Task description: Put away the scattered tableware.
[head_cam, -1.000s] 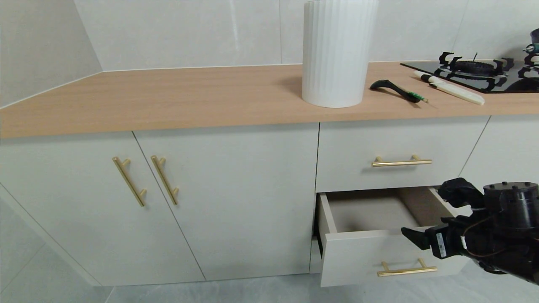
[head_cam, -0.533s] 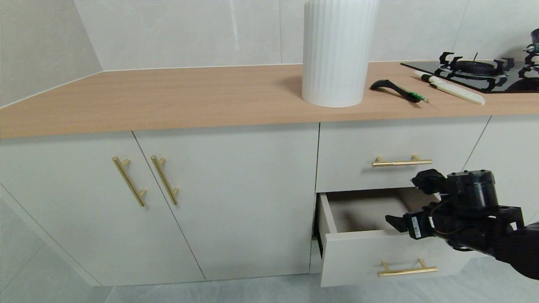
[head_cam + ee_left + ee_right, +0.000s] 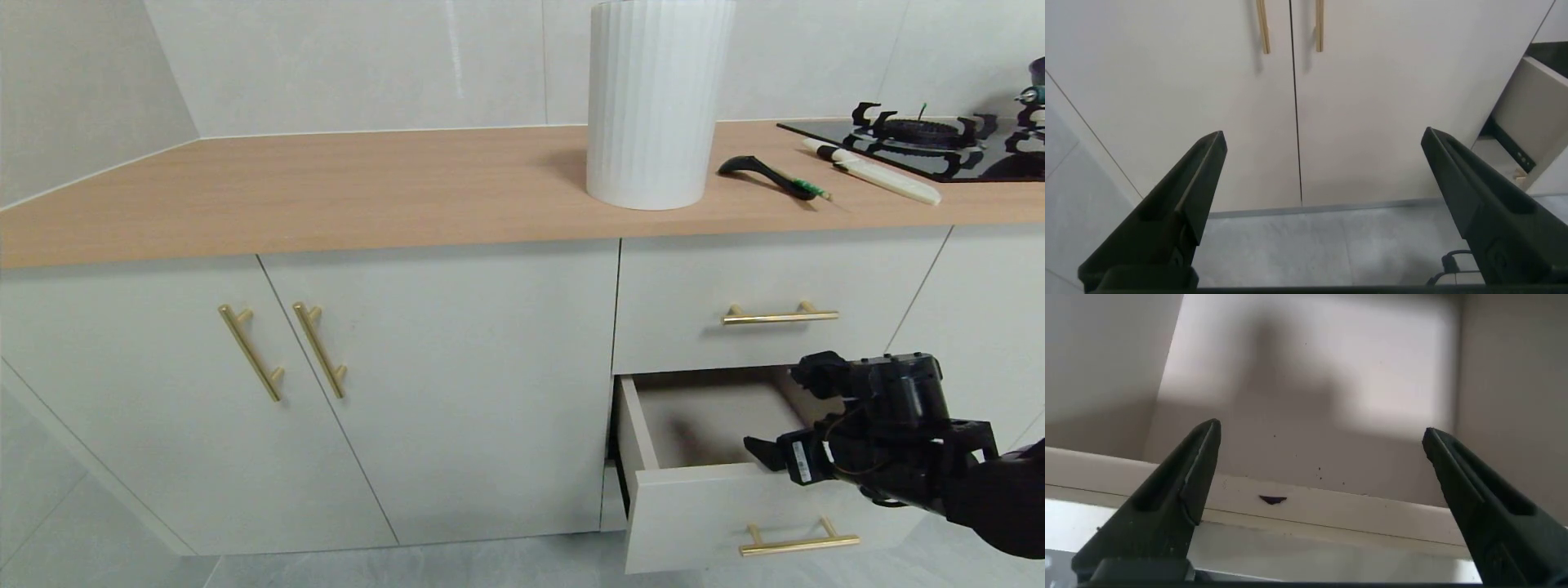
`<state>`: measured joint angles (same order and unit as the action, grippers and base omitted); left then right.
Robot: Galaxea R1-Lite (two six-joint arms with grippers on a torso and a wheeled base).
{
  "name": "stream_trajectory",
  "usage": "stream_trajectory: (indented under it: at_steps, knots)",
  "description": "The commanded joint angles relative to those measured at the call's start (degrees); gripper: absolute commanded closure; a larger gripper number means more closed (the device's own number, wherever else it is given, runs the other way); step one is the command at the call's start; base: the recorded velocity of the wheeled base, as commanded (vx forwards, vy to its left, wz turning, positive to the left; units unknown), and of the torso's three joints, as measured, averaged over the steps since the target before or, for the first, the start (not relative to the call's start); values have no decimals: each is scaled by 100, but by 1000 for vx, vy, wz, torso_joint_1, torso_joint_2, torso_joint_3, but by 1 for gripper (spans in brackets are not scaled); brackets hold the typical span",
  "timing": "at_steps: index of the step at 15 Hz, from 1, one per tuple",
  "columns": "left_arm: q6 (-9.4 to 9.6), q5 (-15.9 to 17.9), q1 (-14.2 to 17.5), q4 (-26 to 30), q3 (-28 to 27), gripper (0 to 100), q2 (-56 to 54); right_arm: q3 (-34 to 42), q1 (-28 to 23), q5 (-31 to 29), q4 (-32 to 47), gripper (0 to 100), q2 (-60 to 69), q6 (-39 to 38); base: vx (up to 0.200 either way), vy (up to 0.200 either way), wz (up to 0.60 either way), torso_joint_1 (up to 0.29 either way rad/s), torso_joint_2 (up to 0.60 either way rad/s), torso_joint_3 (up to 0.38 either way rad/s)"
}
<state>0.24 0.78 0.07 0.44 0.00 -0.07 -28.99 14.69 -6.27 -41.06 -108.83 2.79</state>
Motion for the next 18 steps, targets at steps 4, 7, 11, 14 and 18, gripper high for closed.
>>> stream_trajectory:
  at_steps: [4, 7, 11, 14, 18]
  knots:
    - [2, 1, 1, 0, 0, 0, 7, 790, 34, 3, 54, 0, 520, 20, 0, 0, 0, 0, 0, 0]
    - [2, 1, 1, 0, 0, 0, 7, 1414, 52, 20, 54, 0, 995, 20, 0, 0, 0, 0, 0, 0]
    - [2, 1, 1, 0, 0, 0, 7, 1932, 95, 38, 72, 0, 1382, 20, 0, 0, 0, 0, 0, 0]
    - [2, 1, 1, 0, 0, 0, 7, 2231, 166, 20, 98, 0, 1786, 28, 0, 0, 0, 0, 0, 0]
    - [2, 1, 1, 0, 0, 0, 7, 2477, 219, 11, 107, 0, 2208, 20, 0, 0, 0, 0, 0, 0]
